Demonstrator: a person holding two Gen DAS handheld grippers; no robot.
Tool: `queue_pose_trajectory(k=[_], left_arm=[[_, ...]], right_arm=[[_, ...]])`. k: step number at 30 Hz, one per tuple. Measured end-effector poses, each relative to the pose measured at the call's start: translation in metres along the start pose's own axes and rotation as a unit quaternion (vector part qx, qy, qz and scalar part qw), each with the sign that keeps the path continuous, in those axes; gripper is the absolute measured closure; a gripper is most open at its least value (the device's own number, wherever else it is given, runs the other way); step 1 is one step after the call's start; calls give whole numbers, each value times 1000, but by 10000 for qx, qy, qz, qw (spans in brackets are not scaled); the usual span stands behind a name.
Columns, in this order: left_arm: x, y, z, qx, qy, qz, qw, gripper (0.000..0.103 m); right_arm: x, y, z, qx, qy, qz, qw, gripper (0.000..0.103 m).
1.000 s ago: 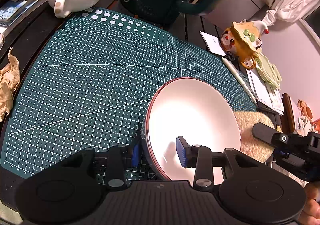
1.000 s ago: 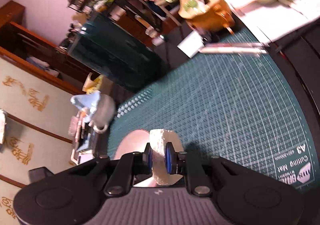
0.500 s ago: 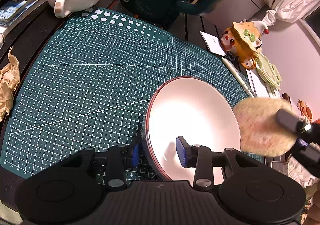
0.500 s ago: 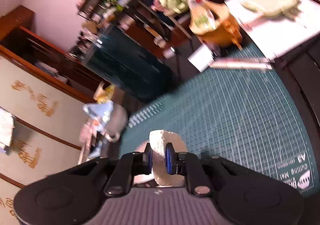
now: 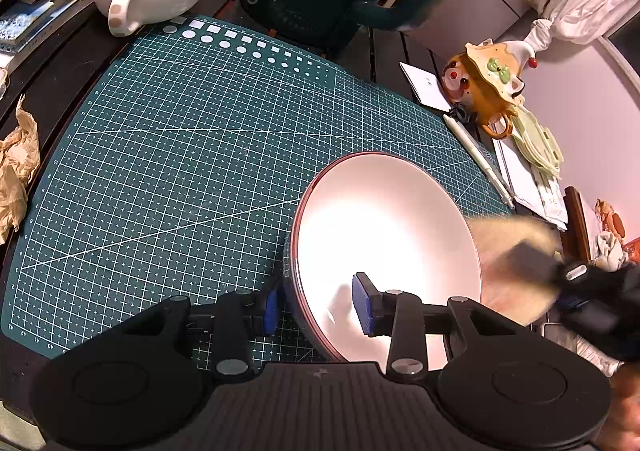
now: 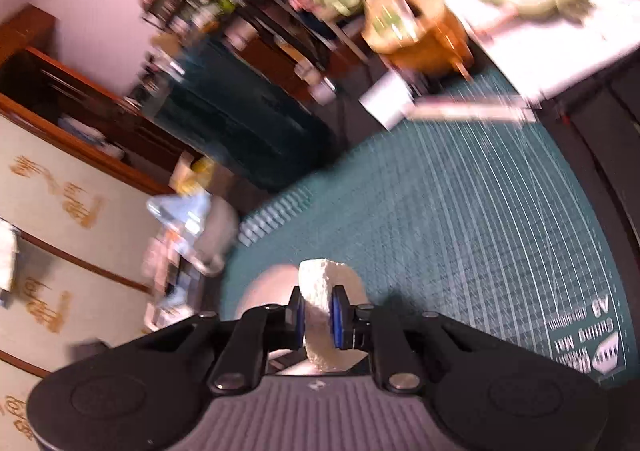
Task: Clean bowl
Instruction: 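Hold the white bowl with the left tool while the right tool rubs the sponge on its base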
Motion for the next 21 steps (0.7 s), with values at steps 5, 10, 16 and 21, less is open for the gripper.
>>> queue_pose_trajectory(k=[5,10,16,21], left_arm=[[0,0,0,1,-5,8,10000,67],[0,0,0,-4,6,-4,10000,67],[0,-1,-1,-30,-25,0,10000,67],[0,-1,-3,-62,-52,3,10000,65]], right_arm=[[-10,27,23,-346,258,-448,9981,91],[0,1,1,-28,44,-10,10000,91],[-12,21,16,-332,165,-434,9984,91],[-4,7,6,-255,20,-165,9995,91]])
Point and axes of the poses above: each gripper's, at about its wrist camera, not at the fingertips, and y roughly against the way its jaws point, z to its left, x to its underside, the point moved 10 cm from there along -y, roughly the way its jaws point, and after that the axes turned 7 degrees about z, right-handed, at the moved point
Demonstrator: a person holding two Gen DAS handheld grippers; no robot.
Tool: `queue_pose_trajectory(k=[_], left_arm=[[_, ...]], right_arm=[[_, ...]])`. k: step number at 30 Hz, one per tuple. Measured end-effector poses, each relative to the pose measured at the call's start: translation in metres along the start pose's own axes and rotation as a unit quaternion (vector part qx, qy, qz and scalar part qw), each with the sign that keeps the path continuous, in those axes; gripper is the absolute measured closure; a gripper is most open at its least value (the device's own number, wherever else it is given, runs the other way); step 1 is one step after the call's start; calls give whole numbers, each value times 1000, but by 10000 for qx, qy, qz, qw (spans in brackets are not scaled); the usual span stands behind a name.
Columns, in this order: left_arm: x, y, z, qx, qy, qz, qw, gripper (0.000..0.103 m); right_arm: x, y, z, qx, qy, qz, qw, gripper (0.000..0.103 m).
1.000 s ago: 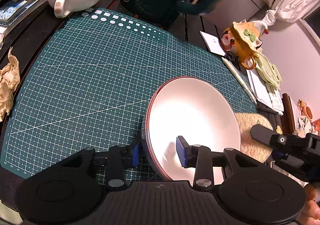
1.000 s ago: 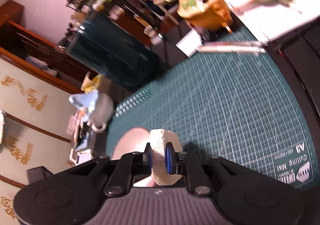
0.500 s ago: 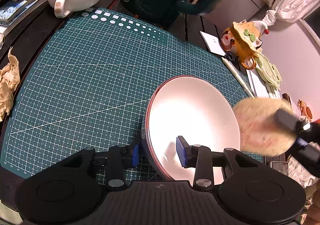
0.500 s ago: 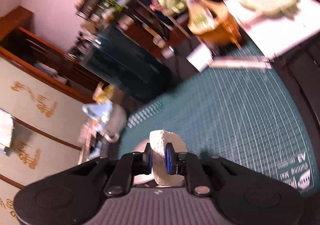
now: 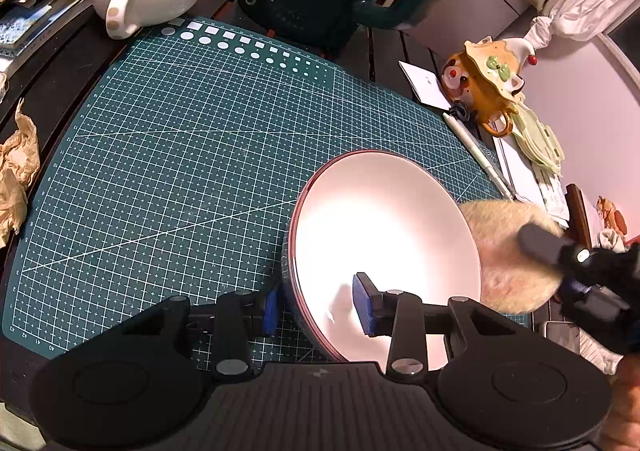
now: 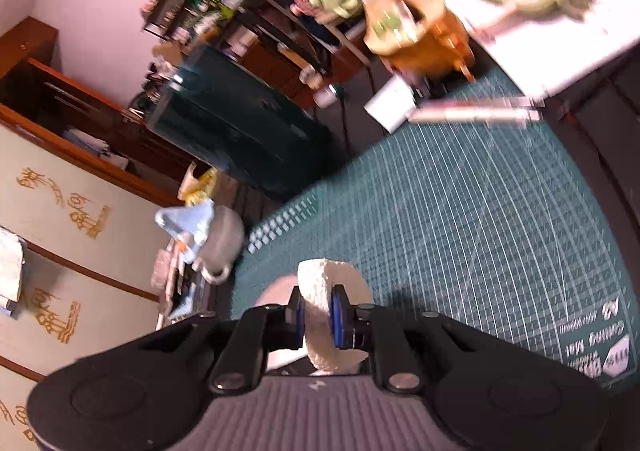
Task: Clean bowl
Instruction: 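Hold the white bowl with the left tool while the right tool rubs the sponge on its base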
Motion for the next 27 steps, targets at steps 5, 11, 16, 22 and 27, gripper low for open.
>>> queue_pose_trajectory(k=[5,11,16,22,27], left_arm=[[-8,-4,-4,65,-81,-48,9999,65],[-14,3,1,141,68,-98,9998,66],[-12,18,4,111,126,-177,9997,65],[-1,11,5,158,221,47,9996,66],[4,4,2,-12,62,91,9999,66]], right_arm=[[22,12,-1,-19,1,137,9999,90],[15,12,-7,81,-38,78,9999,91],[7,16,-1,137,133,-46,9998,91],[5,18,7,61,268,-95,9996,91],[9,2,-2,223,160,109,9996,91]])
Point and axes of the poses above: each gripper's, at about its wrist camera, not at the fingertips, and y roughly against the way its jaws point, z to its left, x to its underside, the point moved 10 cm from there along -y, roughly the way its jaws point, and after that the axes turned 7 degrees about z, right-handed, at the moved point
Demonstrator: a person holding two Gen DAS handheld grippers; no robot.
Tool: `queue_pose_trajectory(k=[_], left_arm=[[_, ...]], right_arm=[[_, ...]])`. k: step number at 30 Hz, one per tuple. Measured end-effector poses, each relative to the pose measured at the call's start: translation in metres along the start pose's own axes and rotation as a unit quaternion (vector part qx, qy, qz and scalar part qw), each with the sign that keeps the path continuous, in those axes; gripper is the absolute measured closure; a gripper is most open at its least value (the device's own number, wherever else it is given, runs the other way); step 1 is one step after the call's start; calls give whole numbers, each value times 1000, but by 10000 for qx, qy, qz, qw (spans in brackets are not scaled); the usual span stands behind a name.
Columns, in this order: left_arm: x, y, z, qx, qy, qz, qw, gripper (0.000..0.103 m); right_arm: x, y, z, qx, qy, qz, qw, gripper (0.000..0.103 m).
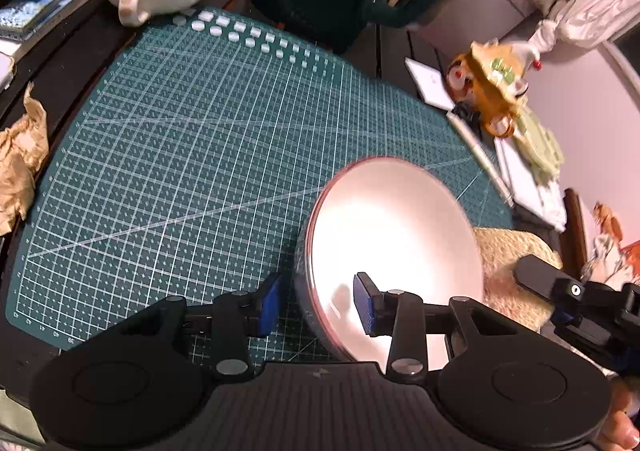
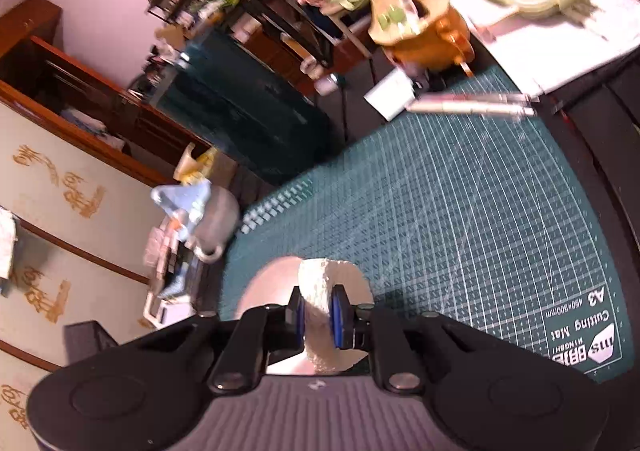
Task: Clean bowl
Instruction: 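Hold the white bowl with the left tool while the right tool rubs the sponge on its base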
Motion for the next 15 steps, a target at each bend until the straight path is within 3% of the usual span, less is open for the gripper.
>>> queue_pose_trajectory(k=[5,11,15], left_arm=[[0,-1,-1,-8,-59,-29,10000,66],[0,-1,-1,-2,-80,-40,10000,66],[-1,-1,-1,13,-58,-31,10000,66]], right_arm=[[-9,19,13,-259,83,-292,9992,91],[0,-2,0,15,-45,38,10000,91],[-10,19,13,-234,73,-300,9993,91]])
Point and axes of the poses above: each gripper's, at about its wrist camera, not at the fingertips, and y roughly against the way its jaws point, z to its left, x to its underside, the point moved 10 cm from there along -y, roughly the way its jaws point, and after that the axes turned 7 degrees about z, right-handed, at the moved point
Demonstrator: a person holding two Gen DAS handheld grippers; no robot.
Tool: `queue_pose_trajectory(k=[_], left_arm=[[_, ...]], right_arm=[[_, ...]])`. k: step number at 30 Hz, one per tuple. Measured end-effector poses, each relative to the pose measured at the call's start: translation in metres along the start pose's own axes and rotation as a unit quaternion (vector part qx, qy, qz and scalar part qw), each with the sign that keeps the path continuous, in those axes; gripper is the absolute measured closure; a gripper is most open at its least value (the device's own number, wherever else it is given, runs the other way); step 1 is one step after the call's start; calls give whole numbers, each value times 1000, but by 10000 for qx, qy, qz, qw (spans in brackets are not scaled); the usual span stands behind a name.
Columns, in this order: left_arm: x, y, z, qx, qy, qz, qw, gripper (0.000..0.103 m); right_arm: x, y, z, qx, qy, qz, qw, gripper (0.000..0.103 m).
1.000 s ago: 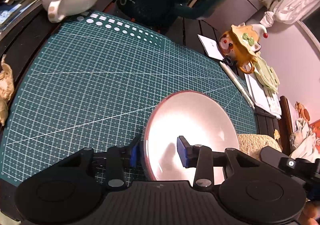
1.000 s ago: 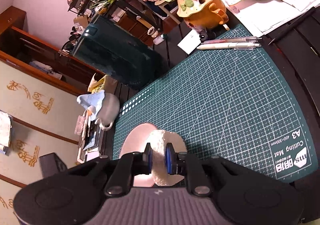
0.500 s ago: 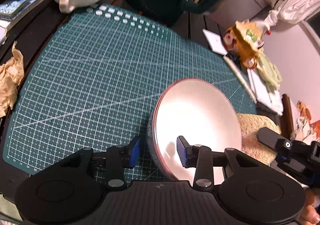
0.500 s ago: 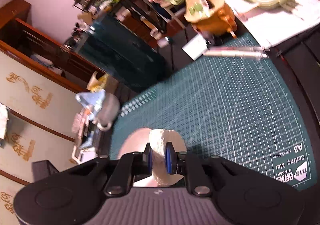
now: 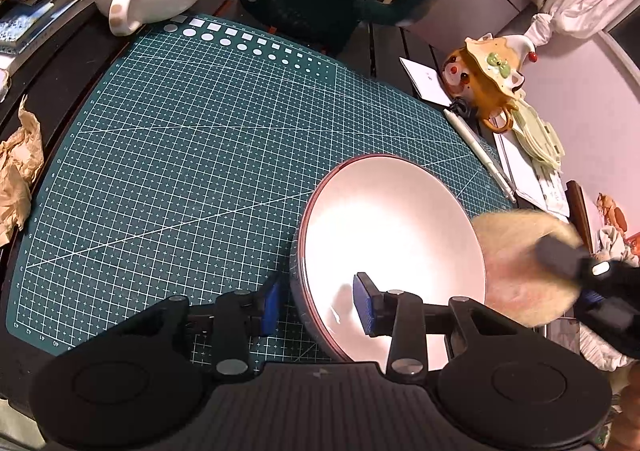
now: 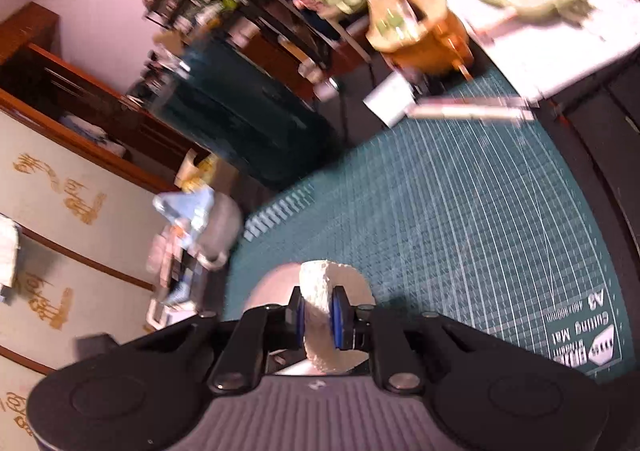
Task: Clean bowl
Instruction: 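Hold the white bowl with the left tool while the right tool rubs the sponge on its base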
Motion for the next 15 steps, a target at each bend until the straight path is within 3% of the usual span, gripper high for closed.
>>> queue_pose_trajectory(k=[5,11,15], left_arm=[[-1,-1,-1,-11,-8,-4,10000,66],[-1,-1,-1,-28,-36,-7,10000,66],[-1,-1,-1,-15,-17,-9,10000,66]], right_arm=[[12,-24,-17,333,-125,379,9986,91],[0,-6,0,29,23,46,10000,91],[6,-22,-14,233,-127,326,9991,91]])
Point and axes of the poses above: each gripper's, at about its wrist camera, not at the fingertips, and y roughly against the way its jaws point, z to its left, x to its underside, the point moved 10 cm from there along -y, roughly the way its jaws point, and after that the axes turned 7 degrees about z, right-handed, at the moved point
